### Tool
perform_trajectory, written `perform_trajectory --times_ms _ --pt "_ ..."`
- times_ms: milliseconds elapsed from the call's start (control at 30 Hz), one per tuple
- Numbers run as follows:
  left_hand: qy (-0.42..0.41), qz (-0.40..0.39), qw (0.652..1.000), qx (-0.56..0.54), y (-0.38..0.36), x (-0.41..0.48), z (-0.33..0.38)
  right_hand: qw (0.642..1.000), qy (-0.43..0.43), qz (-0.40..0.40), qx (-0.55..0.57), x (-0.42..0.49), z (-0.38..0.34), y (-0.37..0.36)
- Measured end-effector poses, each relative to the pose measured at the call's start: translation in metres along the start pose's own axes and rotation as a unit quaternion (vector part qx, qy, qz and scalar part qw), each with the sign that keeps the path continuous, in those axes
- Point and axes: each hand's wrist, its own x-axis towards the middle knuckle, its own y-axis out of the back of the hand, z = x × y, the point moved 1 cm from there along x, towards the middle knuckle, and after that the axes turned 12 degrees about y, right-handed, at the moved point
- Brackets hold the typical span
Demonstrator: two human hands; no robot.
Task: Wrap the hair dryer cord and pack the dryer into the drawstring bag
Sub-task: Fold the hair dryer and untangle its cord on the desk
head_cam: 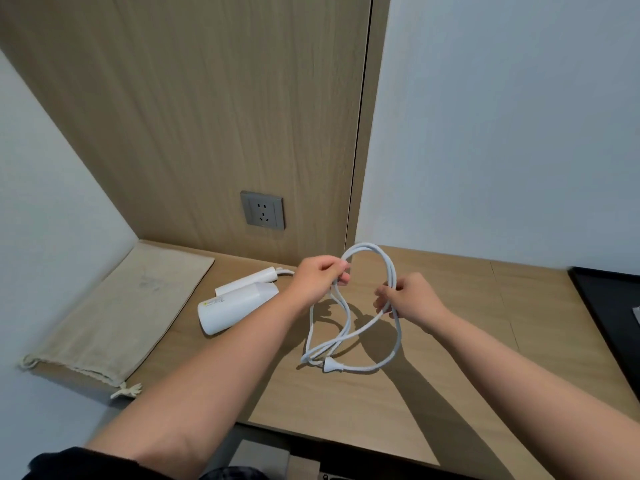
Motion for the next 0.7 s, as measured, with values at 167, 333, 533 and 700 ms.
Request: perform_trajectory --times_ms 167,333,533,700 --pt "-0.066 0.084 0.993 0.056 -0.003 -0.009 -0.019 0.987 -0.045 0.026 0.152 0.008 -0.002 0.008" --pt "0.001 -0.176 0.956 0.236 -0.016 -0.016 -0.056 0.962 -0.081 0.022 0.261 0.013 0.002 0.018" --pt "0.072 -0.145 0.983 0.087 -0.019 -0.014 -0.067 0.925 -0.069 0.062 0.367 0.021 0.016 0.008" --pt "0.054 -0.176 0.972 0.145 -0.025 -0.001 -0.072 0.867 -0.097 0.083 0.482 0.026 0.016 0.002"
